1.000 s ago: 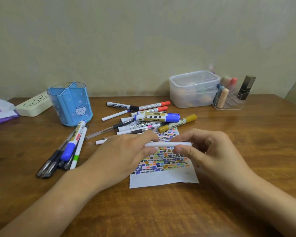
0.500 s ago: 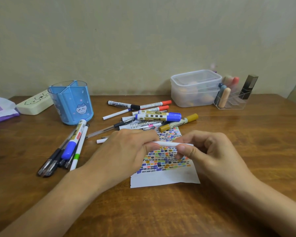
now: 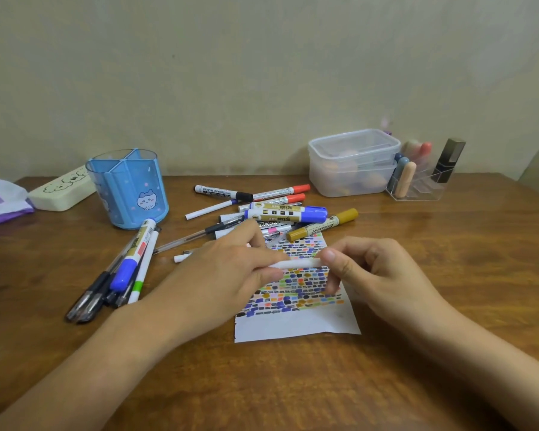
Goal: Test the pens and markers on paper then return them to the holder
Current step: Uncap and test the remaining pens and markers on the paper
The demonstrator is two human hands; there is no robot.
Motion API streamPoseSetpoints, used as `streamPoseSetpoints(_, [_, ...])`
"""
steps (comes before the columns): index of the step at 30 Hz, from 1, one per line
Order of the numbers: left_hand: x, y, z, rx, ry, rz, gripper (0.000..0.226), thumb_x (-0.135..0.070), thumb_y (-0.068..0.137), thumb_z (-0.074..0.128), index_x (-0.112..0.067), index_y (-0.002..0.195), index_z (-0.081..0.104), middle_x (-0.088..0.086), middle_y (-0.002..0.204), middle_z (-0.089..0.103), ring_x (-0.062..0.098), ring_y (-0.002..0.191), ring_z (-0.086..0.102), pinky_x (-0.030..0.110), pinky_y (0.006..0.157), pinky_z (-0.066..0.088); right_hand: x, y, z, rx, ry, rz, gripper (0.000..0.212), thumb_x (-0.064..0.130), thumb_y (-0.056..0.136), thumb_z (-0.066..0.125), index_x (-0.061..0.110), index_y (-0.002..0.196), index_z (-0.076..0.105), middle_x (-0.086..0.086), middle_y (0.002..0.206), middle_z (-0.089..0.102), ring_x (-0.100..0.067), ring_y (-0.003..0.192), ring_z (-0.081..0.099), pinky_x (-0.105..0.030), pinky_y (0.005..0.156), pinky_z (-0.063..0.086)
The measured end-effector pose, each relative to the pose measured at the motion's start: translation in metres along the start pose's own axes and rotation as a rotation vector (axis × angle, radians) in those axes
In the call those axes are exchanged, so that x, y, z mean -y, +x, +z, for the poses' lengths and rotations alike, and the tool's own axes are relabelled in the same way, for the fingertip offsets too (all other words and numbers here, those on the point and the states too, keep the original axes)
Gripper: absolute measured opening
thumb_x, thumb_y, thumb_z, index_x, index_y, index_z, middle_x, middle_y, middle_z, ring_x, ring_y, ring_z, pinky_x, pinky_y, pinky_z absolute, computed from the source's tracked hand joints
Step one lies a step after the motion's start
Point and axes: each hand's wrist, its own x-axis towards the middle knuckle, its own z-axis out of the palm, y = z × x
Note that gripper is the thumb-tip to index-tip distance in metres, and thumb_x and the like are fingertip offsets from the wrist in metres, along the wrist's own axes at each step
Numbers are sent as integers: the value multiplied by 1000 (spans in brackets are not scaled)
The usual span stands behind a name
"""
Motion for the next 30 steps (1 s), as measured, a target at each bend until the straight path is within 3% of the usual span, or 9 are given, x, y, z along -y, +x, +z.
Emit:
streamPoseSetpoints(3, [12, -1, -15, 5, 26, -48, 27, -44, 95, 52, -38, 115, 70, -14, 90, 40, 3, 82, 46, 22, 64, 37, -1, 2, -2, -37, 25, 30, 24, 41, 94, 55, 25, 101, 71, 0, 70, 74, 4, 49, 55, -8, 52, 39])
streamPoseSetpoints(5, [25, -2, -28, -80, -18, -113, 24, -40, 94, 56, -39, 115, 69, -12, 87, 43, 4, 79, 47, 28, 65, 39, -1, 2, -5, -47, 5, 54, 23, 40, 97, 52, 28, 108, 69, 2, 72, 74, 5, 51, 57, -8, 54, 41])
streamPoseSetpoints(8, [50, -6, -43, -224, -20, -236, 35, -31, 96, 57, -47, 127, 55, -7, 79, 47, 7, 69, 48, 31, 59, 34, -1, 3, -5, -45, -1, 80, 27, 41, 100, 47, 29, 109, 70, 0, 73, 74, 3, 49, 55, -14, 54, 38])
streamPoseSetpoints(10, [64, -12, -48, -189, 35, -380, 43, -25, 98, 52, -46, 134, 43, -3, 72, 53, 10, 63, 52, 31, 54, 37, 0, 3, -4, -41, -1, 89, 28, 40, 102, 46, 28, 107, 71, -2, 72, 73, 7, 51, 56, -13, 57, 34])
streamPoseSetpoints(15, [83, -20, -45, 25, 290, -609, 7, -25, 96, 47, -33, 96, 47, -6, 85, 55, 10, 77, 53, 32, 60, 47, -2, 2, -1, -12, -14, 91, 27, 41, 101, 45, 32, 101, 71, -2, 72, 73, 1, 46, 52, -10, 48, 36])
streamPoseSetpoints(21, [87, -20, -41, 125, 296, -585, 6, -31, 96, 51, -35, 93, 47, -12, 92, 50, 11, 90, 51, 32, 69, 53, -2, 3, 0, -5, -33, 84, 27, 38, 103, 46, 32, 98, 71, 0, 71, 73, 1, 47, 53, -10, 52, 38])
streamPoseSetpoints(24, [84, -19, -40, 145, 321, -563, 7, -34, 95, 53, -36, 91, 48, -12, 92, 53, 7, 87, 51, 31, 71, 54, -3, 3, 0, 0, -31, 80, 28, 35, 103, 46, 30, 96, 72, 0, 70, 73, 8, 55, 58, -8, 56, 41])
streamPoseSetpoints(27, [86, -18, -40, 129, 329, -556, 6, -37, 93, 55, -35, 89, 52, -12, 87, 56, 6, 82, 52, 29, 68, 52, -4, 3, 1, 3, -28, 63, 28, 32, 104, 47, 28, 94, 73, -1, 69, 72, 5, 53, 57, -8, 56, 40])
streamPoseSetpoints(30, [90, -17, -36, 61, 351, -527, 11, -42, 91, 56, -35, 84, 53, -12, 87, 56, 9, 89, 49, 29, 70, 45, -6, 3, 1, 6, -35, 55, 29, 33, 103, 47, 27, 93, 74, -1, 69, 72, 3, 51, 55, -9, 57, 39])
